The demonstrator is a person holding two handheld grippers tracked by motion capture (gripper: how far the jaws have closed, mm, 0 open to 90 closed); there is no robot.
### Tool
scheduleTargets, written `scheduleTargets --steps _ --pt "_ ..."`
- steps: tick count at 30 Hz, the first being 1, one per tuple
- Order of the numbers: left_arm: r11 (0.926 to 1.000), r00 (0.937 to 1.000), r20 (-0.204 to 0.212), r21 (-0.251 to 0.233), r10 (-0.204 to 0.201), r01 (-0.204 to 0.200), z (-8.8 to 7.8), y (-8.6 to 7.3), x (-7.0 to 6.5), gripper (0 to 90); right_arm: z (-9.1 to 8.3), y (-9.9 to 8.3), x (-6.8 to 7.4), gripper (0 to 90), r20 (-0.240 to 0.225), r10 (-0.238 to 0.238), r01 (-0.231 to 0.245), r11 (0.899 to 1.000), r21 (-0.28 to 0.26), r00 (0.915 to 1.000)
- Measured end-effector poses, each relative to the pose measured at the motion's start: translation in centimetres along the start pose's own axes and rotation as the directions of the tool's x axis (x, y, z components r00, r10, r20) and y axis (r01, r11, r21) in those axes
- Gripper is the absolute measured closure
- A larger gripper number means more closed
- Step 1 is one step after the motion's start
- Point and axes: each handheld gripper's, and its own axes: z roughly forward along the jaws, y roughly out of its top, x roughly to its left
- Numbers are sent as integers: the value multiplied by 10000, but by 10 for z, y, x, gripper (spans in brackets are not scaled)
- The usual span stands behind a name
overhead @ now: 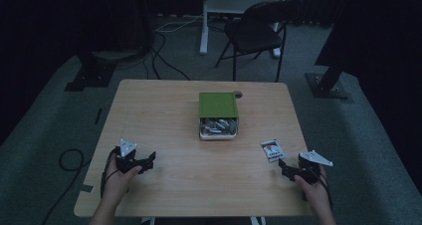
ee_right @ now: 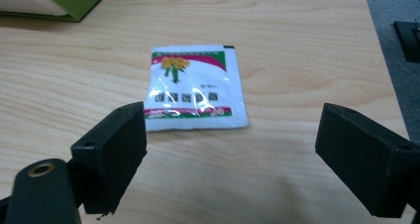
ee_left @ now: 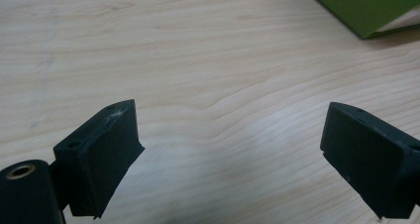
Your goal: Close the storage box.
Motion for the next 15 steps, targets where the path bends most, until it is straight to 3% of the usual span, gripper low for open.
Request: scheduleTargets --steps 8,12,13,15 --pt "9987 9982 -402 219 -445 454 -7 -15 14 90 -2 -9 -4 123 96 191 -193 9995 254 9998" --pt "9975 9946 -805 230 -650 670 -12 -20 19 89 -2 -11 -5 123 192 275 -281 9991 331 9994" --pt "9963 9911 -1093 311 -763 801 -14 -23 22 90 -3 -11 -6 123 440 256 -267 9993 262 9987" --pt "9941 9880 -1235 444 -925 986 -15 -25 24 90 -3 -11 -7 123 404 298 -314 9987 410 9987"
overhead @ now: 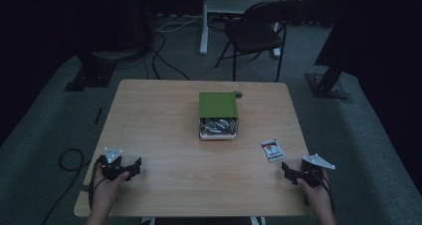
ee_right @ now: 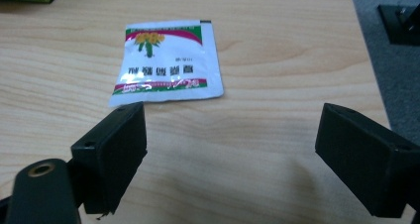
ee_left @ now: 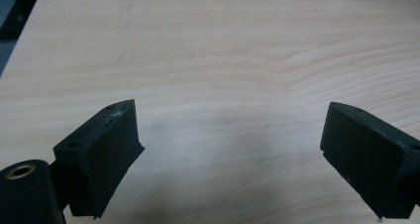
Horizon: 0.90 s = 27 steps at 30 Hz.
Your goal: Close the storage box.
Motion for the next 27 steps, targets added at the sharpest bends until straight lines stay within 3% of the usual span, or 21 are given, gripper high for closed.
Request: scheduleTargets --steps 3,10,16,18,27 --pt "9997 9993 -296 138 -207 211 -3 -4 5 90 1 -1 1 123 -59 -50 51 9998 175 10000" --pt "9948 9922 -829 346 -930 961 -9 -13 17 90 2 -2 4 131 321 -58 34 9974 722 9995" --pt "9918 9867 -1086 282 -1207 1245 -13 -15 21 90 3 -2 5 129 338 -218 186 9955 934 9992" --pt "9919 9856 -1205 297 -1187 1231 -14 -16 23 90 4 -2 8 129 410 -506 461 9936 1029 9979" --pt "9923 9867 -1213 462 -1085 1147 -13 -19 22 89 4 -2 8 128 400 -494 450 9937 1027 9980"
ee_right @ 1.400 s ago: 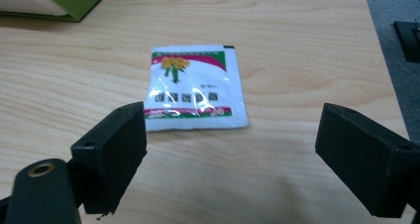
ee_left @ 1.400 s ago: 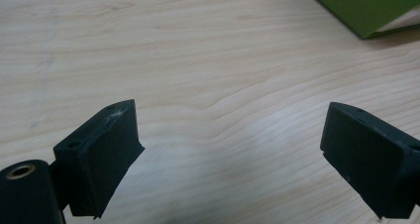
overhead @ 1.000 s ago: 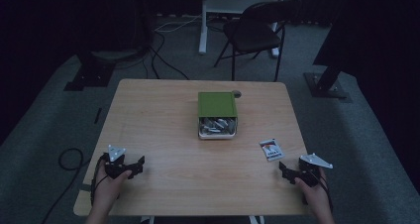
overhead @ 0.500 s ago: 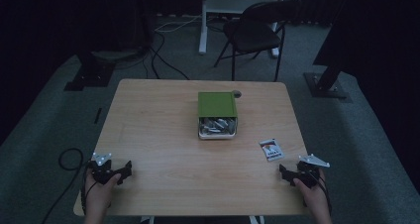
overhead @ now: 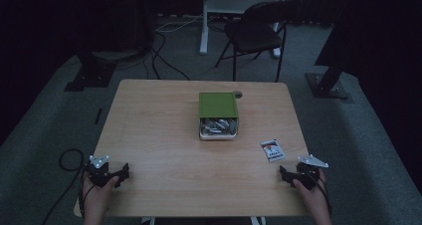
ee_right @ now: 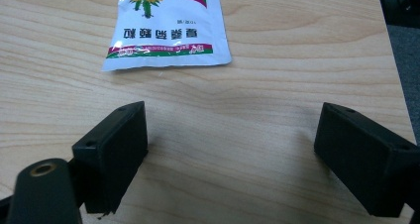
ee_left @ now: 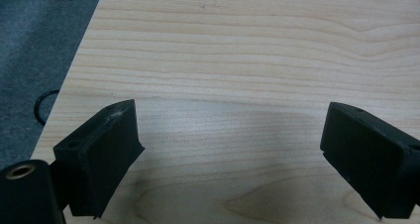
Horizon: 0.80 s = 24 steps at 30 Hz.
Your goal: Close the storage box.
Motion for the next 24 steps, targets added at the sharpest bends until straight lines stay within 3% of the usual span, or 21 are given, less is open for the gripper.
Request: scheduleTargets --steps 2,10,17,24 --pt "9998 9999 -18 123 170 -170 2 -1 -1 89 0 0 0 128 0 0 0 10000 0 10000" --pt "9991 9997 92 368 212 -216 7 -5 -1 90 0 0 0 128 1 4 -4 10000 0 10000" --pt "9980 9986 51 370 518 -519 9 -5 -4 90 0 0 0 128 1 6 -6 10000 -1 10000" --pt "9982 9989 -3 364 467 -466 9 -5 -5 89 0 0 0 128 0 3 -3 10000 -1 10000"
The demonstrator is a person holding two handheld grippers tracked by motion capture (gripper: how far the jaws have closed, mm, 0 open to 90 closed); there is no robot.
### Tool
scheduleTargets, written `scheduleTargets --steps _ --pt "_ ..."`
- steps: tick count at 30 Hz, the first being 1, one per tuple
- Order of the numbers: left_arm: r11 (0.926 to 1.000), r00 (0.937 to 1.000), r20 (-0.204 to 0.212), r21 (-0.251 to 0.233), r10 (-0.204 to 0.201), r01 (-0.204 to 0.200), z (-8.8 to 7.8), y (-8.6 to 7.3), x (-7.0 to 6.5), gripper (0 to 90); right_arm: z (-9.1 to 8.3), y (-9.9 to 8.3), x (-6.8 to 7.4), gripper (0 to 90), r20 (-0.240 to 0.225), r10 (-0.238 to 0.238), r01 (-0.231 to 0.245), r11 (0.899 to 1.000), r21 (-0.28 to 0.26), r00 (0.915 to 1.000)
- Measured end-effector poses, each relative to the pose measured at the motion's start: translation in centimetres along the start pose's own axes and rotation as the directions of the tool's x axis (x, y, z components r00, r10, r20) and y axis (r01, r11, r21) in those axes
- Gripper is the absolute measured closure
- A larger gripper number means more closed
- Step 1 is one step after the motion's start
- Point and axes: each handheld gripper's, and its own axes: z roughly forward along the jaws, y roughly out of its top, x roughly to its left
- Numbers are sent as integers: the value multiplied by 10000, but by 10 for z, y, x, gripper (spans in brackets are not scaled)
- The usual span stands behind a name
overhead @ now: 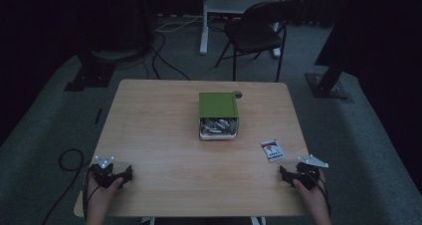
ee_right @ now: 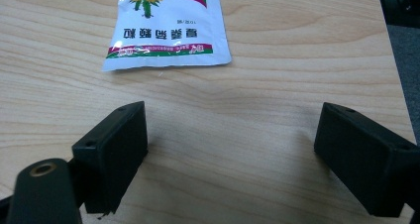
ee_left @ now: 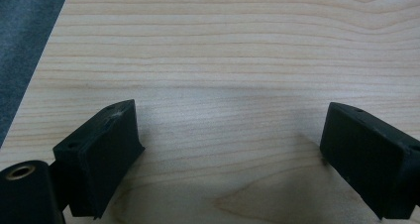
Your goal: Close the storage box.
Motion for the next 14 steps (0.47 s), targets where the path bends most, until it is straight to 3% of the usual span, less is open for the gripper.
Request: scheduleTargets --steps 14 --pt "9998 9998 122 162 131 -133 3 2 -2 29 0 0 0 127 -1 -1 1 10000 2 10000"
